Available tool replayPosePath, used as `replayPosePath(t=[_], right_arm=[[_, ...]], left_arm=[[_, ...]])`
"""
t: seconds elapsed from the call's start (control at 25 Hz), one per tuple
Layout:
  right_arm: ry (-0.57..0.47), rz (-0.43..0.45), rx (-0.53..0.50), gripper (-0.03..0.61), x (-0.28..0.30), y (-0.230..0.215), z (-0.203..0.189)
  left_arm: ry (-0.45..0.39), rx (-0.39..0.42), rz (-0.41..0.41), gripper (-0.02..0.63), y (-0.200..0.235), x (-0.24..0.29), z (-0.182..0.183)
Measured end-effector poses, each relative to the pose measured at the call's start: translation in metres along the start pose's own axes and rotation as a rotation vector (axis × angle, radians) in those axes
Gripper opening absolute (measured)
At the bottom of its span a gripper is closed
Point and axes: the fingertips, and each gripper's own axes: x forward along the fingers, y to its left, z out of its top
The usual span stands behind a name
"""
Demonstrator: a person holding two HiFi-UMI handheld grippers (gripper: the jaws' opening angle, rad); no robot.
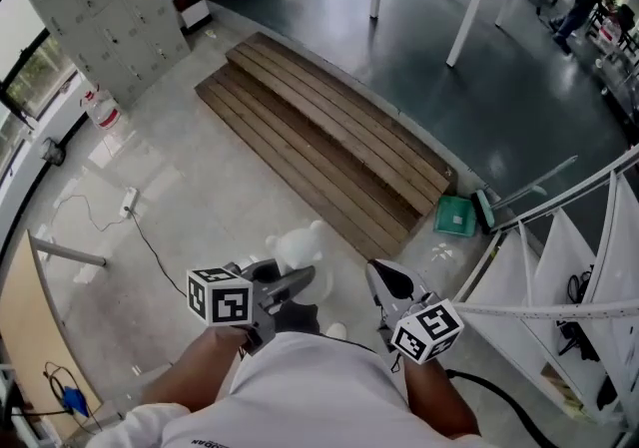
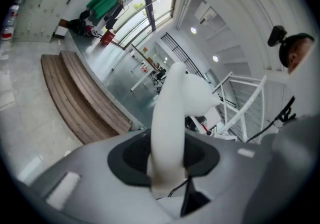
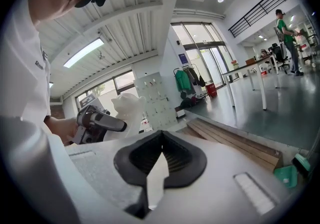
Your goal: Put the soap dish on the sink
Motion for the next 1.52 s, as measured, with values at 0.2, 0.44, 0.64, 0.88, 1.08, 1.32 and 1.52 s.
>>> replayPosePath(t=[0.2,0.44,0.64,0.88,1.08,1.32,1.52], right_arm=[[0.028,-0.043,-0.032,0.002,0.051,-0.038,0.023],[0.016,-0.071,-0.045,0.002,0.126,-0.072,0.068],[-0.023,-0.104,-0.061,0.002,0.181,-0.089,0.107],[-0.031,-0.197,-0.039,0.002,0.187,-0.126,0.127],[0.001,-0.208,-0.009,0.002,0.215,-0.151,0.133],[0.026,-0.140,-0.001,0.002,0.274,-0.180,0.141],[0.021,-0.126,0.036,0.002,0.323,-0.236,0.155]], left_arm=[[0.015,0.004,-0.041,0.161,0.038,0.025,0.057],[0.016,0.082,-0.144,0.161,0.059,0.049,0.152],[0.024,0.106,-0.163,0.161,0.096,0.055,0.214],[0.060,0.054,-0.157,0.161,0.132,0.067,0.238],[0.063,0.013,-0.158,0.161,0.152,0.085,0.266],[0.094,-0.046,-0.099,0.161,0.197,0.101,0.287],[0.131,-0.057,-0.065,0.161,0.231,0.138,0.333]])
